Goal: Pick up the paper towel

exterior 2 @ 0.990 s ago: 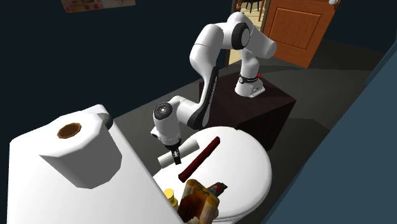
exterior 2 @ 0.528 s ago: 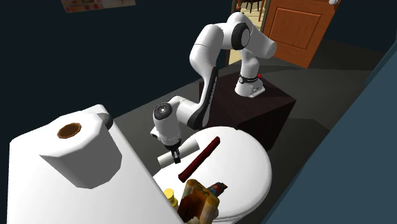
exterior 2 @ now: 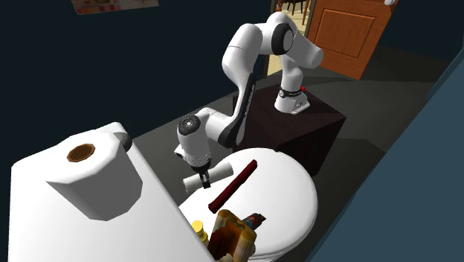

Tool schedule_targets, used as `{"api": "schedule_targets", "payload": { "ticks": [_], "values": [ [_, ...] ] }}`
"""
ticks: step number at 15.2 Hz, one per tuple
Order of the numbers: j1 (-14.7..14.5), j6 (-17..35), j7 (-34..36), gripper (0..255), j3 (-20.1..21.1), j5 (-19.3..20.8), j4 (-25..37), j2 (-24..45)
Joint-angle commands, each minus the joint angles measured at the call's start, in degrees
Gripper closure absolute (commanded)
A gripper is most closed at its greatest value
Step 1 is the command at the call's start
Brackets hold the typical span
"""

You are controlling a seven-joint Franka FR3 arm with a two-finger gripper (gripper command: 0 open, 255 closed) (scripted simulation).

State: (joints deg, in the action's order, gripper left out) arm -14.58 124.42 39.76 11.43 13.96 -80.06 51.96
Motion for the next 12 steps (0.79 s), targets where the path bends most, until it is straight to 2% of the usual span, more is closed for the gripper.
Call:
{"api": "schedule_targets", "payload": {
  "ticks": [1,12],
  "values": [
    [0.11,-0.54,0.0,255,0.17,-0.14,-0.75,-1.27],
    [0.59,-4.5,-0.5,255,0.91,-0.95,-1.45,-5.95]
  ]
}}
